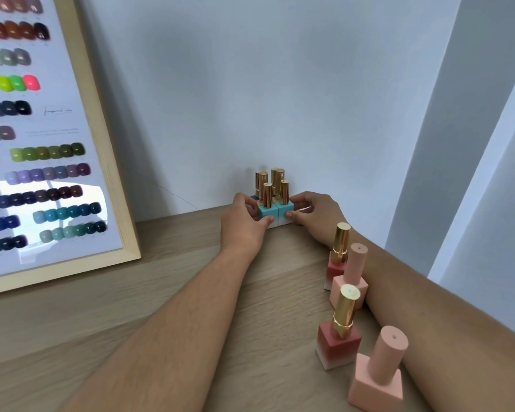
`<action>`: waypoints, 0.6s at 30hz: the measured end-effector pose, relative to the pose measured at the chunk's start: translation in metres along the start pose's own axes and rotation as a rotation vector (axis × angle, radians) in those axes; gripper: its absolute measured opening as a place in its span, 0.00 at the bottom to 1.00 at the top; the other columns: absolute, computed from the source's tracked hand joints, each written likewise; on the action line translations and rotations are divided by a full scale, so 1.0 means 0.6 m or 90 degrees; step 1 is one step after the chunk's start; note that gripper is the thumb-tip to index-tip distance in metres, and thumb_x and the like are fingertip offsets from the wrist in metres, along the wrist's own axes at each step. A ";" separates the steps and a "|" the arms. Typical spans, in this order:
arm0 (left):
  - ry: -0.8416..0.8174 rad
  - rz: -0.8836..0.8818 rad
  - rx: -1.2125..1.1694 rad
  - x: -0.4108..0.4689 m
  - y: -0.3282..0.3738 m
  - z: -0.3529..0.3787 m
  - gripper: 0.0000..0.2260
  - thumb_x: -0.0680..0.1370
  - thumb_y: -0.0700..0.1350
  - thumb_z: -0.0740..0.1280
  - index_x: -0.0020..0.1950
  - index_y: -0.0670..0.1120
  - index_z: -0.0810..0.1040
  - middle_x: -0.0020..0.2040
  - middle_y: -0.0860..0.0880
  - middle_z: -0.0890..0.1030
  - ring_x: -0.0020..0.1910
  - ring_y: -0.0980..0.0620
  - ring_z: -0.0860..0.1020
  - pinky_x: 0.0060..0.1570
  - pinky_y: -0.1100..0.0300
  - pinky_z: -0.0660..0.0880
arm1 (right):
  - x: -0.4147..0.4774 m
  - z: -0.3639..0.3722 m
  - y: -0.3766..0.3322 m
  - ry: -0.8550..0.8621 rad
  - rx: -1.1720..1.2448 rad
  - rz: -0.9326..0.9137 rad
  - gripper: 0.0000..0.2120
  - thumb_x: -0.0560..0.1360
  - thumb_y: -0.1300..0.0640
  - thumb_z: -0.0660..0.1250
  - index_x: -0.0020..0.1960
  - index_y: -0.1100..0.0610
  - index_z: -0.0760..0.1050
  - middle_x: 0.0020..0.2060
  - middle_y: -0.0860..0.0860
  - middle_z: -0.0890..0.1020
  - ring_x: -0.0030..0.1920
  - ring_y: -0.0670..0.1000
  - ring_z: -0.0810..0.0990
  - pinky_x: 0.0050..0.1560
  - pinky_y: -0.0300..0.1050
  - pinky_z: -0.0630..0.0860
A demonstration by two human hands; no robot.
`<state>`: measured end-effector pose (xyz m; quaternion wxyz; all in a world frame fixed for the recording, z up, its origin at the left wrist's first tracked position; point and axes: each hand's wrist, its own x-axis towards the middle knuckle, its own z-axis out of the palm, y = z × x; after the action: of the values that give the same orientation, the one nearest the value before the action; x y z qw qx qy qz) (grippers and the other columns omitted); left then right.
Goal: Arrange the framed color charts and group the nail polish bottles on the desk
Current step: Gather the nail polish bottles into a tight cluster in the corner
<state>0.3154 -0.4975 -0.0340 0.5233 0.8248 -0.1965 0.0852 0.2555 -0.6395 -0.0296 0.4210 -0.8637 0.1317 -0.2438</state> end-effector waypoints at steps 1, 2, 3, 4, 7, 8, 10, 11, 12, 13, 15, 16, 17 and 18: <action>0.002 -0.001 -0.001 0.002 0.000 0.000 0.16 0.69 0.43 0.75 0.48 0.49 0.69 0.45 0.50 0.78 0.46 0.53 0.78 0.41 0.63 0.76 | 0.000 0.000 0.000 0.000 0.001 -0.003 0.17 0.71 0.58 0.71 0.59 0.56 0.76 0.51 0.53 0.81 0.48 0.51 0.81 0.54 0.48 0.78; 0.006 -0.001 -0.001 0.003 -0.001 0.000 0.16 0.69 0.43 0.75 0.47 0.49 0.69 0.45 0.50 0.78 0.46 0.53 0.78 0.41 0.63 0.76 | 0.001 0.000 0.000 -0.001 0.002 -0.004 0.17 0.71 0.58 0.71 0.60 0.56 0.75 0.51 0.53 0.81 0.49 0.51 0.81 0.54 0.48 0.78; 0.009 -0.001 -0.002 0.005 -0.001 0.000 0.16 0.68 0.43 0.75 0.47 0.49 0.70 0.44 0.50 0.78 0.46 0.53 0.78 0.41 0.64 0.76 | 0.002 0.000 0.000 -0.002 0.003 -0.003 0.17 0.71 0.58 0.71 0.60 0.56 0.75 0.51 0.54 0.81 0.49 0.52 0.81 0.54 0.49 0.79; 0.012 -0.001 -0.002 0.007 -0.002 0.000 0.16 0.68 0.43 0.75 0.47 0.49 0.70 0.44 0.51 0.77 0.46 0.54 0.78 0.40 0.65 0.75 | 0.003 0.000 -0.001 -0.003 0.005 -0.001 0.17 0.71 0.58 0.71 0.60 0.57 0.75 0.51 0.54 0.81 0.49 0.52 0.81 0.54 0.48 0.79; 0.015 -0.006 0.000 0.011 -0.003 0.001 0.15 0.68 0.43 0.75 0.46 0.49 0.70 0.43 0.52 0.77 0.45 0.54 0.78 0.40 0.64 0.75 | 0.005 0.001 -0.003 -0.003 0.012 0.002 0.17 0.71 0.58 0.71 0.60 0.57 0.75 0.51 0.54 0.81 0.49 0.52 0.81 0.53 0.47 0.79; 0.015 -0.007 0.000 0.013 -0.004 0.002 0.15 0.68 0.43 0.75 0.46 0.50 0.70 0.42 0.52 0.77 0.45 0.54 0.78 0.40 0.64 0.75 | 0.006 0.002 -0.003 -0.004 0.015 0.002 0.17 0.71 0.58 0.71 0.60 0.57 0.75 0.51 0.54 0.81 0.48 0.51 0.81 0.52 0.46 0.79; 0.014 -0.010 0.000 0.015 -0.004 0.002 0.15 0.68 0.43 0.75 0.45 0.50 0.69 0.40 0.54 0.76 0.44 0.54 0.78 0.39 0.64 0.75 | 0.008 0.004 -0.004 -0.006 0.015 0.000 0.17 0.72 0.58 0.71 0.59 0.57 0.75 0.50 0.53 0.81 0.48 0.51 0.80 0.49 0.42 0.79; 0.013 -0.010 0.000 0.017 -0.004 0.001 0.15 0.68 0.43 0.75 0.45 0.50 0.69 0.39 0.55 0.75 0.44 0.54 0.78 0.39 0.65 0.75 | 0.010 0.004 -0.004 -0.007 0.014 -0.002 0.17 0.72 0.58 0.70 0.59 0.57 0.75 0.50 0.53 0.81 0.47 0.50 0.80 0.48 0.40 0.78; 0.013 -0.011 0.000 0.018 -0.004 0.001 0.16 0.68 0.43 0.75 0.45 0.50 0.69 0.38 0.55 0.75 0.44 0.55 0.78 0.39 0.65 0.75 | 0.011 0.005 -0.004 -0.008 0.015 -0.002 0.17 0.72 0.58 0.70 0.59 0.57 0.75 0.50 0.53 0.81 0.46 0.49 0.80 0.46 0.38 0.77; 0.012 -0.011 0.001 0.019 -0.005 0.002 0.16 0.68 0.43 0.75 0.45 0.50 0.69 0.39 0.55 0.75 0.44 0.55 0.78 0.39 0.65 0.75 | 0.013 0.005 -0.004 -0.009 0.015 -0.001 0.17 0.72 0.58 0.70 0.60 0.57 0.75 0.50 0.53 0.81 0.46 0.49 0.80 0.46 0.38 0.77; 0.010 -0.012 0.006 0.020 -0.006 0.002 0.16 0.68 0.43 0.75 0.46 0.50 0.69 0.42 0.52 0.77 0.45 0.54 0.77 0.38 0.66 0.74 | 0.015 0.006 -0.005 -0.011 0.014 0.002 0.17 0.72 0.58 0.70 0.60 0.57 0.74 0.51 0.53 0.81 0.46 0.49 0.80 0.45 0.37 0.77; 0.008 -0.013 0.010 0.021 -0.006 0.003 0.16 0.68 0.44 0.75 0.46 0.50 0.69 0.44 0.51 0.78 0.45 0.54 0.77 0.38 0.66 0.74 | 0.016 0.006 -0.005 -0.011 0.017 0.004 0.17 0.72 0.58 0.70 0.59 0.57 0.75 0.51 0.54 0.81 0.46 0.49 0.80 0.44 0.36 0.77; 0.006 -0.014 0.013 0.021 -0.007 0.003 0.16 0.68 0.44 0.75 0.46 0.50 0.69 0.45 0.50 0.78 0.46 0.54 0.77 0.39 0.65 0.75 | 0.017 0.006 -0.005 -0.011 0.021 0.006 0.17 0.72 0.58 0.70 0.59 0.57 0.75 0.51 0.54 0.81 0.46 0.49 0.79 0.44 0.36 0.76; 0.004 -0.015 0.016 0.021 -0.007 0.002 0.16 0.68 0.44 0.75 0.47 0.50 0.69 0.46 0.50 0.78 0.46 0.54 0.77 0.41 0.64 0.76 | 0.017 0.006 -0.006 -0.012 0.023 0.007 0.16 0.72 0.58 0.70 0.59 0.57 0.75 0.50 0.54 0.81 0.46 0.49 0.79 0.43 0.35 0.76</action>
<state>0.3283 -0.5002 -0.0336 0.5146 0.8333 -0.1839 0.0836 0.2660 -0.6395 -0.0256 0.4393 -0.8572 0.1283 -0.2359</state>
